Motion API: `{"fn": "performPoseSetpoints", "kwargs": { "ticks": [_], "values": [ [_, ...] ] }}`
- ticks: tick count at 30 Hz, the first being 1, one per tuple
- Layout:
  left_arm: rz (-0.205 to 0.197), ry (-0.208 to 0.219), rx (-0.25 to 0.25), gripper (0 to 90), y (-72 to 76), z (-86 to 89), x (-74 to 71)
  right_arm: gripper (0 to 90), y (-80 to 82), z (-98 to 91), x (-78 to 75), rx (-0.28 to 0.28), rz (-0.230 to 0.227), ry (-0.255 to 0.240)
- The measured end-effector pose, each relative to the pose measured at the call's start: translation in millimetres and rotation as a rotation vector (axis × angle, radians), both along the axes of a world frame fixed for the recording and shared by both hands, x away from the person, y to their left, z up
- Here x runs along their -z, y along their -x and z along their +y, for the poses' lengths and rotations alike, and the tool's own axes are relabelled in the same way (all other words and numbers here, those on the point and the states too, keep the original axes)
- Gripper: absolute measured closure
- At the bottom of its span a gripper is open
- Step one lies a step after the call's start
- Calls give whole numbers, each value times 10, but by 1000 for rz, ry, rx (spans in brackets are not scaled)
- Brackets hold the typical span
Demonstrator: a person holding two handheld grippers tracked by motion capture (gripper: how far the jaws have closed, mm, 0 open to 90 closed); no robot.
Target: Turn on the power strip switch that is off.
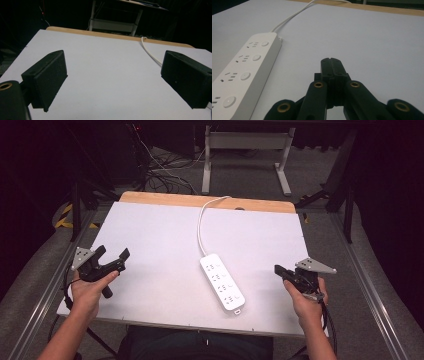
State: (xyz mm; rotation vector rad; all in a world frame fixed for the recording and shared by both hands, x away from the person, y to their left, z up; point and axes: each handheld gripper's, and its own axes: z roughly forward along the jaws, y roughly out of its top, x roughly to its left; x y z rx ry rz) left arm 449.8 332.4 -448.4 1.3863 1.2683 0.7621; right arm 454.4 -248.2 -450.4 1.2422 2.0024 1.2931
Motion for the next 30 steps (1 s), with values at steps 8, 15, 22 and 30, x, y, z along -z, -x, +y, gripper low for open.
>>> {"fn": "performPoseSetpoints", "kwargs": {
  "ticks": [8, 15, 22, 30],
  "values": [
    [-1, 2, 0, 71, -3, -8, 4, 900, -58, 32, -17, -16, 3, 1],
    [0, 4, -3, 71, 4, 9, 4, 900, -70, 82, -59, -35, -9, -1],
    [5, 3, -1, 71, 0, 0, 9, 900, -86, 119, -104, -48, -20, 0],
    [8, 0, 3, 72, 0, 2, 11, 900, -116, 207, -158, -67, -32, 7]
  ]
}}
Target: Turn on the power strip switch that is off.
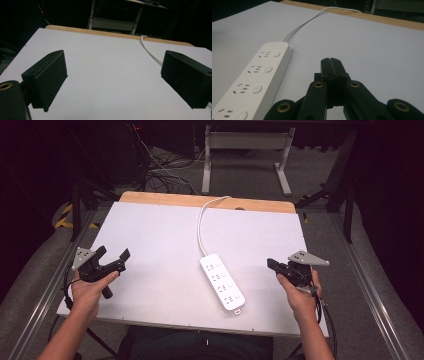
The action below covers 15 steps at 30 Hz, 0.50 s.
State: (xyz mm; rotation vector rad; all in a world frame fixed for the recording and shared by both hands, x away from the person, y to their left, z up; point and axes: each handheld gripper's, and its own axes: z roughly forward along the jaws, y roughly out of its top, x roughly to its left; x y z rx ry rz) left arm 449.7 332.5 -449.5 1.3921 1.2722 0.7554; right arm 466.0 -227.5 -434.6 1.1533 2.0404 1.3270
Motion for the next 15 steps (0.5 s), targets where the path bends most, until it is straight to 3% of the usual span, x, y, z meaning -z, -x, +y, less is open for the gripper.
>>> {"fn": "performPoseSetpoints", "kwargs": {
  "ticks": [15],
  "values": [
    [2, -9, 5, 73, -7, -6, 9, 900, -20, 73, -44, -19, -13, 10]
  ]
}}
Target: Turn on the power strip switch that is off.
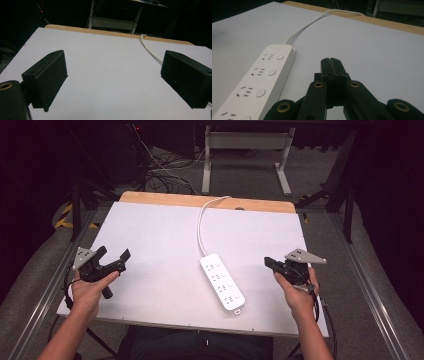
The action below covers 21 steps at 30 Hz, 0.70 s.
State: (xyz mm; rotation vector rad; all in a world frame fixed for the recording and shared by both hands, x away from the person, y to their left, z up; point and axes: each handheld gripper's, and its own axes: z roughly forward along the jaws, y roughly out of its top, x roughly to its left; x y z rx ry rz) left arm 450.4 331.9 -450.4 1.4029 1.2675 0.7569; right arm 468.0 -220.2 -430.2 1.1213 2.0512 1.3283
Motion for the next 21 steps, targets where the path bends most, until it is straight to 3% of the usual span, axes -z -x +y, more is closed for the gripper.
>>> {"fn": "performPoseSetpoints", "kwargs": {
  "ticks": [21],
  "values": [
    [4, -7, 3, 74, 3, 0, 6, 900, -32, 215, -37, -70, -10, 40]
  ]
}}
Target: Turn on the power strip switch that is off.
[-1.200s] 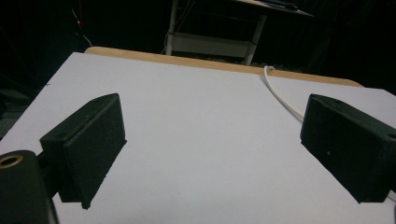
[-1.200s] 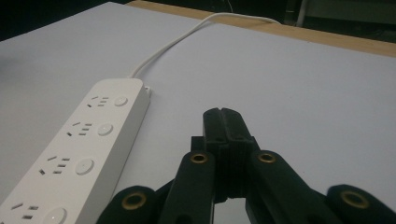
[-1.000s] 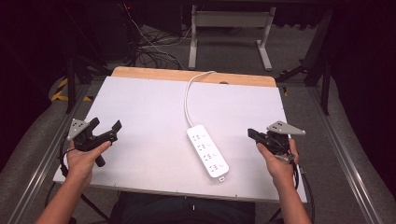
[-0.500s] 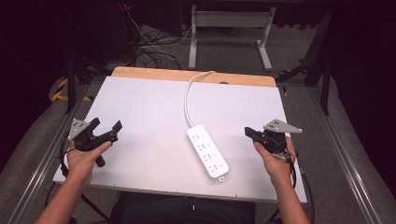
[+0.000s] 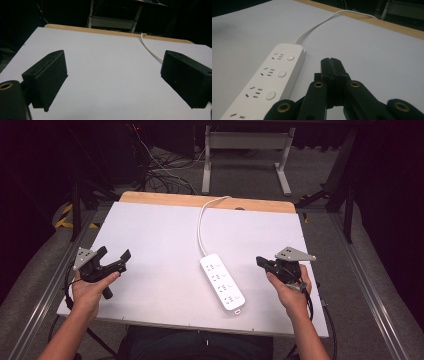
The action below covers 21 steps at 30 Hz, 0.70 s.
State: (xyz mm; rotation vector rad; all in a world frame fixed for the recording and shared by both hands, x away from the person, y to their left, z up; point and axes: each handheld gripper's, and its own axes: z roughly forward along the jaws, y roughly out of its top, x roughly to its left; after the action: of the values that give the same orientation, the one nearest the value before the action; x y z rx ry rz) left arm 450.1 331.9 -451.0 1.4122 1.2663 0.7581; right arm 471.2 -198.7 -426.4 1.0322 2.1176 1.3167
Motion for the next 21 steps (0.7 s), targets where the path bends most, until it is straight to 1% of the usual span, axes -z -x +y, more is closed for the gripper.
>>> {"fn": "performPoseSetpoints", "kwargs": {
  "ticks": [5, 6, 21],
  "values": [
    [2, 5, -1, 75, 2, 1, 1, 900, -9, 61, -3, -18, -3, 10],
    [2, 3, -1, 75, 3, 2, 1, 900, -11, 84, 0, -29, 0, 17],
    [5, 3, 4, 76, 1, 4, 3, 900, -24, 212, 18, -65, 12, 38]
  ]
}}
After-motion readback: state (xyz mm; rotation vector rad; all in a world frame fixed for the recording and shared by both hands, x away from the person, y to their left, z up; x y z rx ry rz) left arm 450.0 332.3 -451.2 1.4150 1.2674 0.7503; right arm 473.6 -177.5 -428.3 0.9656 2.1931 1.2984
